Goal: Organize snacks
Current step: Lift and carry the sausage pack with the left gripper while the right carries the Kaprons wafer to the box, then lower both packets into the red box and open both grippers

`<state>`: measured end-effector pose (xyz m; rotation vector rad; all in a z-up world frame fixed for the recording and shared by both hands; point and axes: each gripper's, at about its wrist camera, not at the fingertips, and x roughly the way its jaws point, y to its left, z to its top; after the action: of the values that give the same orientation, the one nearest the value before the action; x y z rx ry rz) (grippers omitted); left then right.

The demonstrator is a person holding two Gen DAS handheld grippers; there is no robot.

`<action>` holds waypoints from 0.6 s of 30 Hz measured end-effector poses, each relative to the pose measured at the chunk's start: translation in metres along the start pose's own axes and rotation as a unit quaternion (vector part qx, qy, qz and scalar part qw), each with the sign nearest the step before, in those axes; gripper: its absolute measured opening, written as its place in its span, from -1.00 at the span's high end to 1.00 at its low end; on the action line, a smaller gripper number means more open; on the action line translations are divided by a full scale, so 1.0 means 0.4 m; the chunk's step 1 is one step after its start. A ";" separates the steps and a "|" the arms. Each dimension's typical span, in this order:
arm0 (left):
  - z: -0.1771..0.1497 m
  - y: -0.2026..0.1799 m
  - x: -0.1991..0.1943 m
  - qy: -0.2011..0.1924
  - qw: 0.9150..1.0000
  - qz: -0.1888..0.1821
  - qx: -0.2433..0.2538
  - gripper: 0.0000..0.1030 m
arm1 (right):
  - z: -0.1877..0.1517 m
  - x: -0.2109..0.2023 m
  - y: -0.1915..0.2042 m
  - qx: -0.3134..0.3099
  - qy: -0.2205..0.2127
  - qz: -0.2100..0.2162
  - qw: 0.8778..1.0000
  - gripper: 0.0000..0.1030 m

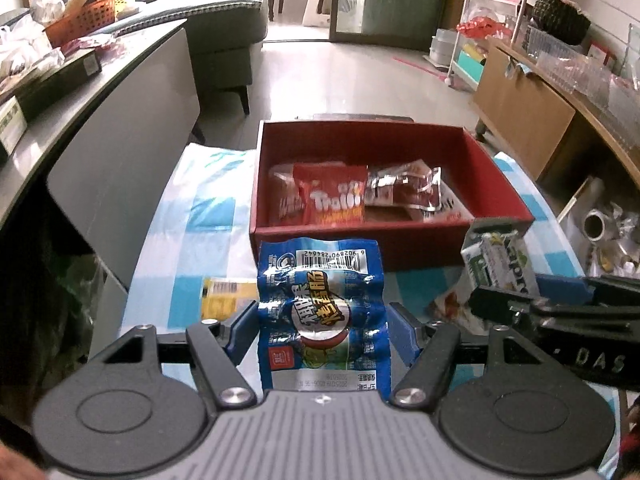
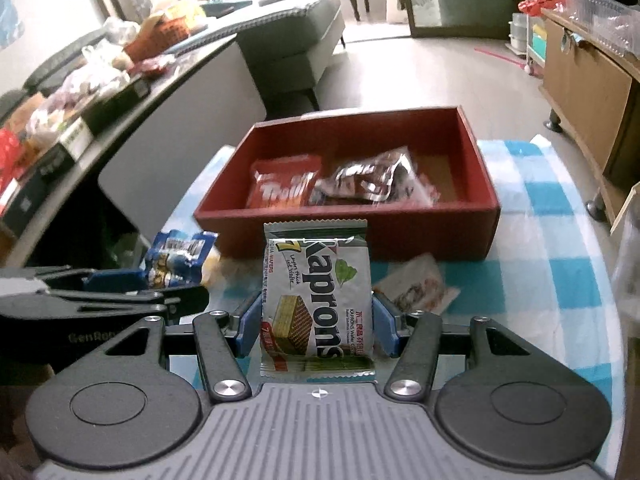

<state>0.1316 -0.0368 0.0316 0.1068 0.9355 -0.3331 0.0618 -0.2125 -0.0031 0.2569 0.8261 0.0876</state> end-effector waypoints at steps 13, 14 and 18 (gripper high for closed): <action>0.138 -0.033 0.081 -0.021 1.000 0.012 0.011 -0.21 | 0.124 0.050 -0.032 0.011 -0.030 -0.005 0.999 -0.25; 0.150 -0.035 0.089 -0.023 1.000 0.014 0.011 -0.21 | 0.133 0.056 -0.037 0.012 -0.031 -0.007 0.999 -0.25; 0.184 -0.042 0.124 -0.026 0.999 0.021 0.012 -0.21 | 0.169 0.088 -0.053 0.017 -0.033 -0.013 0.999 -0.25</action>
<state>0.2100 -0.0816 0.0361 0.1390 0.8771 -0.3065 0.1349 -0.2397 0.0098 0.2796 0.7660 0.0410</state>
